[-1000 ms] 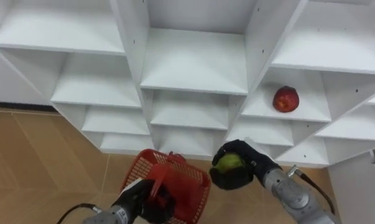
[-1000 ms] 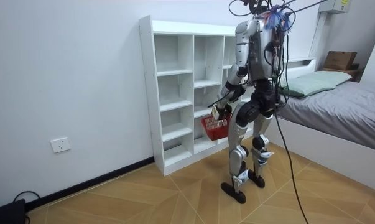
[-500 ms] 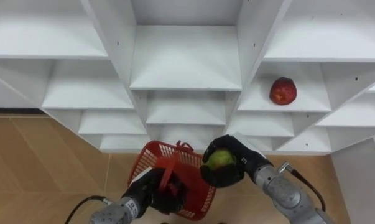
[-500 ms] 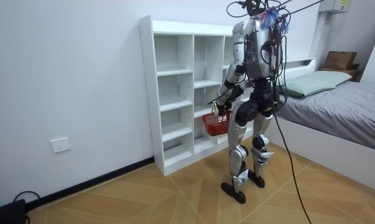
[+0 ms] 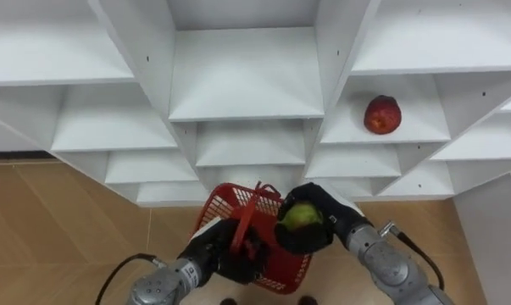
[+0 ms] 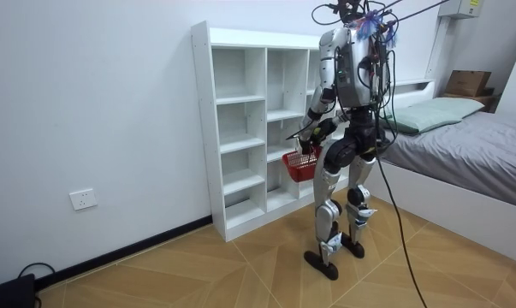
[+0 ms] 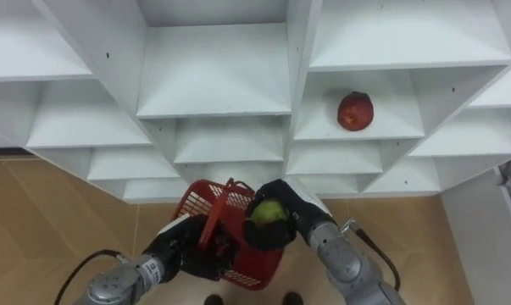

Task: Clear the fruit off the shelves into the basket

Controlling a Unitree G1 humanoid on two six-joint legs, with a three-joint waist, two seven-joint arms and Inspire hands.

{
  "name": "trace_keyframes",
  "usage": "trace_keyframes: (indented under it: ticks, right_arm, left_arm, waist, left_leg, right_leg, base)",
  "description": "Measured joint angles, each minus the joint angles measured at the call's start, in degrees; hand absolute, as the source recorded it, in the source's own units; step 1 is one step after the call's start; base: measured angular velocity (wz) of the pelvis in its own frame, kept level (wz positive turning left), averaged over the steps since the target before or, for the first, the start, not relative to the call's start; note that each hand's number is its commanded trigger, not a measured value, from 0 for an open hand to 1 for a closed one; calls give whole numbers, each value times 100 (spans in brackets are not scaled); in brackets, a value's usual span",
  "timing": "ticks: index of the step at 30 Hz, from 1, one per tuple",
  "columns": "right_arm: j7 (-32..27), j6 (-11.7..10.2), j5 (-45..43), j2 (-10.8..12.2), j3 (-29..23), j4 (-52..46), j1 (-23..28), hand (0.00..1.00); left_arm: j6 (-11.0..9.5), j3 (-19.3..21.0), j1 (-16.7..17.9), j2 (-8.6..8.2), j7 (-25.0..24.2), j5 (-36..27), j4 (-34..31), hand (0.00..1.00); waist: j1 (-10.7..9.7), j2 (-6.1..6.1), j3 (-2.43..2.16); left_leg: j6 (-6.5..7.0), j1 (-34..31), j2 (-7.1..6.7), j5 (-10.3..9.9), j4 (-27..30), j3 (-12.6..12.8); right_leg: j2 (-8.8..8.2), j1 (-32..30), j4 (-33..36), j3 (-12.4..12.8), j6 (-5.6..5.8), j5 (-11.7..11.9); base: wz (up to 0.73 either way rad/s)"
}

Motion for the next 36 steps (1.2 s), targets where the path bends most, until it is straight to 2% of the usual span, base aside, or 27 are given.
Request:
trace_keyframes:
  ticks: [4, 6, 10, 15, 17, 18, 19, 24, 29, 33, 36]
  right_arm:
    - [-89, -6, -58, -2, 71, 72, 0, 100]
    - [-166, -55, -55, -2, 80, 148, -3, 100]
    - [-346, -173, -52, -3, 139, 197, -2, 100]
    - [-505, -193, -57, -7, 144, 265, -43, 100]
    - [-537, -232, -45, 1, 184, 425, -137, 73]
    - [-542, -227, -30, -4, 184, 495, -203, 16]
    - [-546, -226, -26, -5, 184, 536, -228, 0]
    - [-521, -223, -50, -2, 202, 894, -430, 0]
    - [-394, -196, -59, 13, 460, 1183, -452, 0]
    - [-325, -167, -64, 17, 537, 1197, -454, 0]
    - [-320, -166, -72, 18, 536, 1196, -458, 0]
  left_arm:
    - [0, -180, 3, -1, -97, -89, -90, 100]
    - [0, -266, 3, 57, -149, -91, -175, 100]
    - [0, -289, 5, 125, -150, -92, -270, 100]
    - [0, -332, 1, 134, -150, -123, -363, 100]
    - [0, -386, -11, 163, -154, -289, -365, 100]
    - [0, -400, -16, 166, -175, -385, -382, 100]
    - [0, -415, -22, 167, -200, -443, -390, 100]
    - [0, -508, -98, 178, -376, -763, -410, 100]
    - [0, -620, -278, 103, -496, -1003, -515, 100]
    - [0, -698, -330, 91, -512, -1003, -662, 100]
    - [0, -722, -329, 75, -588, -1002, -729, 100]
  waist:
    - [8, 4, 4]
    - [17, 3, 6]
    - [10, 2, 6]
    - [10, -2, 13]
    - [2, 7, 33]
    - [-4, 19, 58]
    - [-3, 26, 65]
    - [6, 28, 68]
    - [5, 20, 76]
    - [13, -3, 100]
    - [29, -3, 101]
  left_leg:
    - [-2, 2, 6, -1, -2, 34]
    - [-1, 21, 11, -1, -23, 89]
    - [-1, 30, 12, -2, -57, 135]
    - [-2, 29, 13, -3, -89, 171]
    - [-2, 22, 17, -7, -84, 182]
    - [-3, 1, 21, -12, -75, 184]
    - [-3, -10, 25, -12, -74, 184]
    - [-8, -114, 49, -14, -66, 214]
    - [-11, -159, 83, -16, -17, 268]
    - [-32, -169, 100, -31, 3, 284]
    - [-36, -171, 116, -33, 8, 282]
  right_leg:
    - [5, -16, 3, 31, -3, 2]
    - [5, -32, 17, 67, -3, 2]
    - [13, -66, 23, 117, -2, 3]
    - [13, -98, 13, 135, -2, 2]
    - [16, -100, 2, 147, -2, 3]
    - [18, -113, -2, 146, -2, 5]
    - [20, -120, -12, 144, -3, 11]
    - [48, -235, -32, 182, -19, 38]
    - [50, -286, 2, 202, -22, 38]
    - [79, -295, 11, 205, -38, 31]
    - [95, -297, 16, 208, -54, 40]
  base:
    - [-4]
    - [-9]
    - [-8]
    - [-2]
    - [-2]
    - [0]
    - [0]
    - [-4]
    - [-4]
    - [0]
    - [0]
